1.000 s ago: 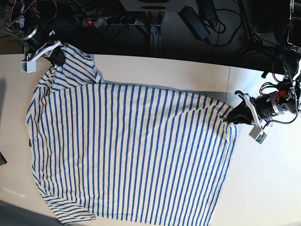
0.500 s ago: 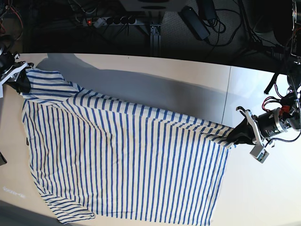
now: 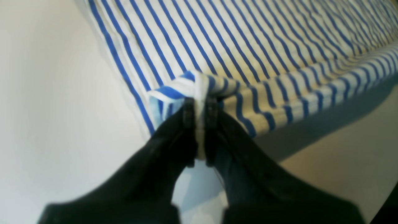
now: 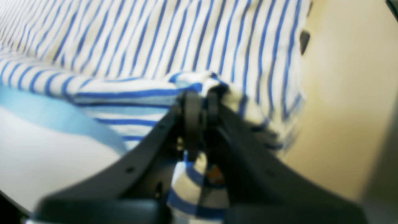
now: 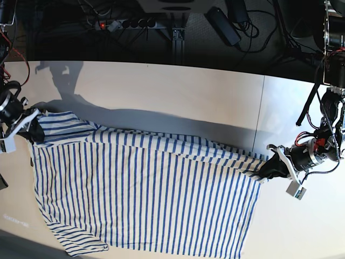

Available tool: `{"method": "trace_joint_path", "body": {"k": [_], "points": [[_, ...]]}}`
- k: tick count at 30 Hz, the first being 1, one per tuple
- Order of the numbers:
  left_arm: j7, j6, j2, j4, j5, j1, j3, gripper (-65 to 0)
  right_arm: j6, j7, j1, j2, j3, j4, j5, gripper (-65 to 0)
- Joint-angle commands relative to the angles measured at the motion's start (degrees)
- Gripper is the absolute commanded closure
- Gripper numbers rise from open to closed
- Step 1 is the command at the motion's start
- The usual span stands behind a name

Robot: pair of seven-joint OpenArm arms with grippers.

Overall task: Fold the T-shirt properly
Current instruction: 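Lift the shirt with both grippers and stretch it taut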

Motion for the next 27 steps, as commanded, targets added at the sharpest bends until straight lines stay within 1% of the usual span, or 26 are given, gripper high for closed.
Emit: {"method": "trace_joint_path", "body": {"k": [1, 5, 8, 12, 14, 17, 20, 23, 24, 25, 27], "points": [[-1.09, -0.78, -0.55, -0.90, -0.70, -2.19, -0.52, 0.0, 3.52, 1.29, 2.73, 1.46, -0.39, -1.09, 0.15, 0.0], [-1.49, -0.78, -0.07, -4.52, -0.68, -4.20, -0.52, 0.0, 3.54, 1.29, 11.08, 1.49, -4.59, -7.06, -1.25, 0.0], [-1.46, -0.78, -0.13, -5.14, -0.63, -4.83, -0.52, 0.0, 3.56, 1.29, 16.76, 1.51, -8.33, -10.54, -3.28, 0.0], [-2.43, -0.78, -0.09, -5.14, -0.31, -4.96, -0.52, 0.0, 3.56, 1.31, 23.39, 1.49, -14.27, -15.28, -3.76, 0.0], [-4.02, -0.78, -0.07, -5.14, 1.36, -4.96, -0.52, 0.0, 3.54, 1.36, 26.67, 1.46, -17.33, -17.51, -5.03, 0.0], [-8.72, -0.78, -0.07, -5.14, 5.03, -4.96, -0.42, 0.0, 3.54, 1.40, 30.77, 1.46, -21.35, -20.55, -6.88, 0.0], [-10.69, -0.78, 0.46, -5.46, 7.89, -4.96, -0.42, -0.7, 3.54, 2.49, 34.10, 1.38, -24.52, -23.45, -8.37, 0.0], [-12.26, -0.78, 1.27, -6.49, 8.52, -4.96, -0.42, -4.0, 3.54, 2.86, 36.72, 0.74, -26.14, -26.18, -9.09, 0.0], [-13.14, -0.78, 1.57, -6.80, 9.33, -5.09, -0.42, -6.5, 3.54, 2.93, 37.29, 0.42, -26.40, -27.17, -9.81, 0.0], [-13.75, -0.78, 1.84, -6.95, 10.14, -5.18, -0.42, -10.6, 3.52, 3.06, 37.75, -0.02, -26.49, -28.04, -10.45, 0.0], [-14.34, -0.78, 2.32, -6.95, 11.58, -5.64, -0.39, -22.2, 3.52, 3.93, 37.81, -0.61, -26.49, -29.09, -11.63, 0.0]]}}
